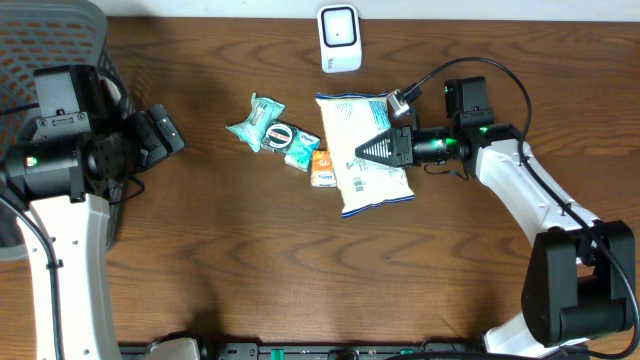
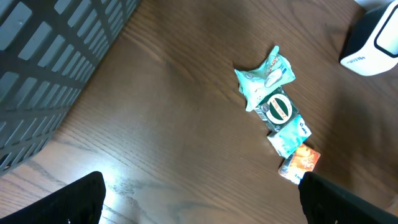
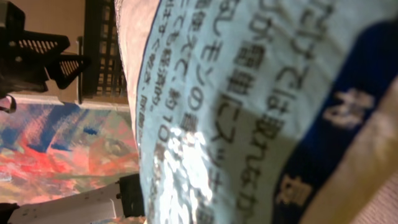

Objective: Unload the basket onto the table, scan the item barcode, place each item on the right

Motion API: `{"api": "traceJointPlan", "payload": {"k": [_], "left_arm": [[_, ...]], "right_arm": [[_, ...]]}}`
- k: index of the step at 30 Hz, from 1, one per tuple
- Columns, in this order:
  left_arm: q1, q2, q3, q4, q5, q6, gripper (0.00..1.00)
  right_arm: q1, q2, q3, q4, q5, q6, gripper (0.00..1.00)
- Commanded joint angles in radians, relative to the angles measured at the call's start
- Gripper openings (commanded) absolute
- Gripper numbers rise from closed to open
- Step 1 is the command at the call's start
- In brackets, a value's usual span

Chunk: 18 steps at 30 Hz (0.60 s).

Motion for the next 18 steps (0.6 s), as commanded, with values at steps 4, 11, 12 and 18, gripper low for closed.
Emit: {"api": "traceJointPlan", "payload": {"k": [4,11,12,18], "left_arm": [[0.004,0.002,0.022,-0.003,0.005,-0.002,0.97],[0.004,0.002,0.022,-0.003,0.005,-0.002,0.98],[0.004,0.002,0.022,-0.003,0.005,-0.002,0.98],[0.004,0.002,0.022,-0.003,0.005,-0.002,0.97]], "right_arm": [[-0.002,-0.034,0.003,0.084,-0.111,0.078,0.01],[-0.002,-0.034,0.003,0.206,-0.104,0.201,0.01],[-0.002,-0.034,0.003,0.229,-0.094,0.216,0.01],[-0.002,-0.035,0.004,0.283,0.061,0.263,0.01]]}}
